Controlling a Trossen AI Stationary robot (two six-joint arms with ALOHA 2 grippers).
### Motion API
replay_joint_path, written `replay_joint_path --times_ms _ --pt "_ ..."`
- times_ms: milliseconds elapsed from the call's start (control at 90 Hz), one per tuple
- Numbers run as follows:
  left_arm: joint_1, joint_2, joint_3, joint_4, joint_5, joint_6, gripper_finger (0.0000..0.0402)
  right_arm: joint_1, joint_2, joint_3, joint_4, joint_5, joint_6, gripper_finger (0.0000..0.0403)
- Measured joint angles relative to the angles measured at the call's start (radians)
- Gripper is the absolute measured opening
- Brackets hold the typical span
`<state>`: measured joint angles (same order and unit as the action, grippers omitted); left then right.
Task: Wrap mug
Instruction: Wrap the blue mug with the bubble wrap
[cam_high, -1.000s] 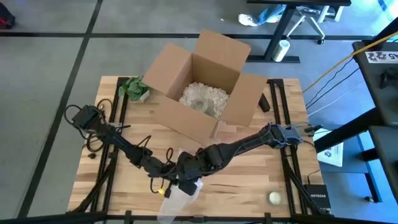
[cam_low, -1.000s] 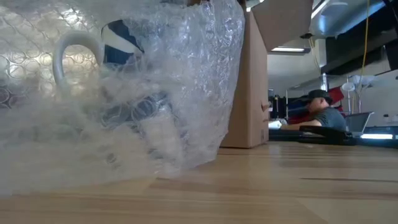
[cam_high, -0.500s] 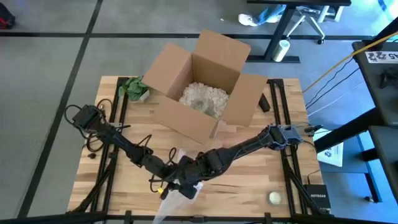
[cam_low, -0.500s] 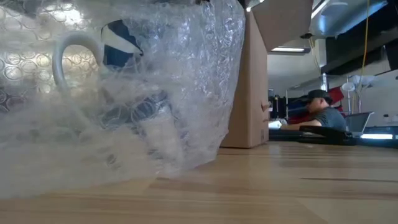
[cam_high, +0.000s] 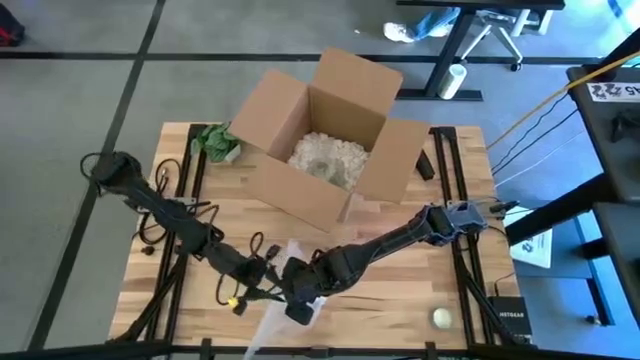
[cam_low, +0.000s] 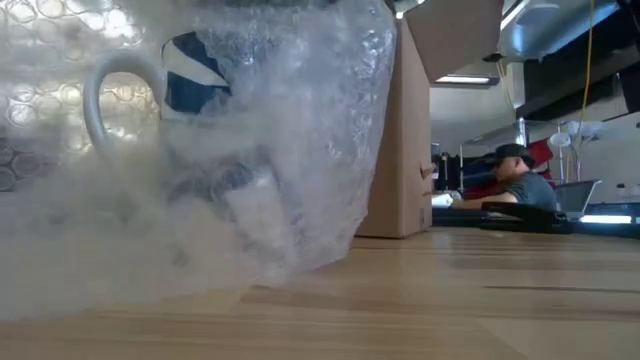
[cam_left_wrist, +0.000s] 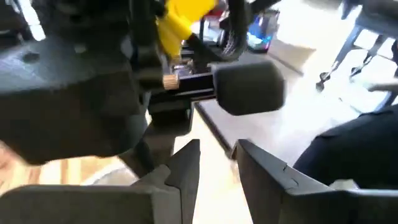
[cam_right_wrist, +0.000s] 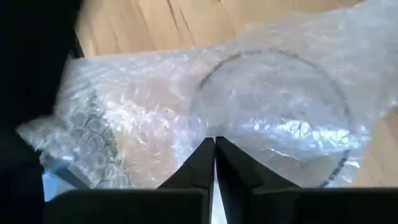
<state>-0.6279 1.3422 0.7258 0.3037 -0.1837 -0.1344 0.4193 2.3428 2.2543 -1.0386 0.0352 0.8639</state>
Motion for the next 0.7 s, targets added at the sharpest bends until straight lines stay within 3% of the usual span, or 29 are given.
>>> replay_joint_path --times_ms 233,300,522,700 --pt "-0.074 -0.079 -0.002 -0.32 -0.256 -0.082 0.0089 -0.009 0.0 0.0 0.065 0.007 -0.039 0.0" --pt "-0.091 -0.091 -0.03 -0.336 -0.296 -0.121 0.0089 -0.014 0.0 0.0 0.058 0.007 -0.039 0.0" --pt "-0.114 -0.184 -0.273 -0.102 -0.313 -0.23 0.0089 -0.028 -0.001 0.0 0.033 -0.007 -0.034 0.0" --pt "-0.165 -0.281 -0.446 0.073 -0.312 -0.352 0.0089 -0.048 0.009 0.002 -0.011 -0.077 -0.028 0.0"
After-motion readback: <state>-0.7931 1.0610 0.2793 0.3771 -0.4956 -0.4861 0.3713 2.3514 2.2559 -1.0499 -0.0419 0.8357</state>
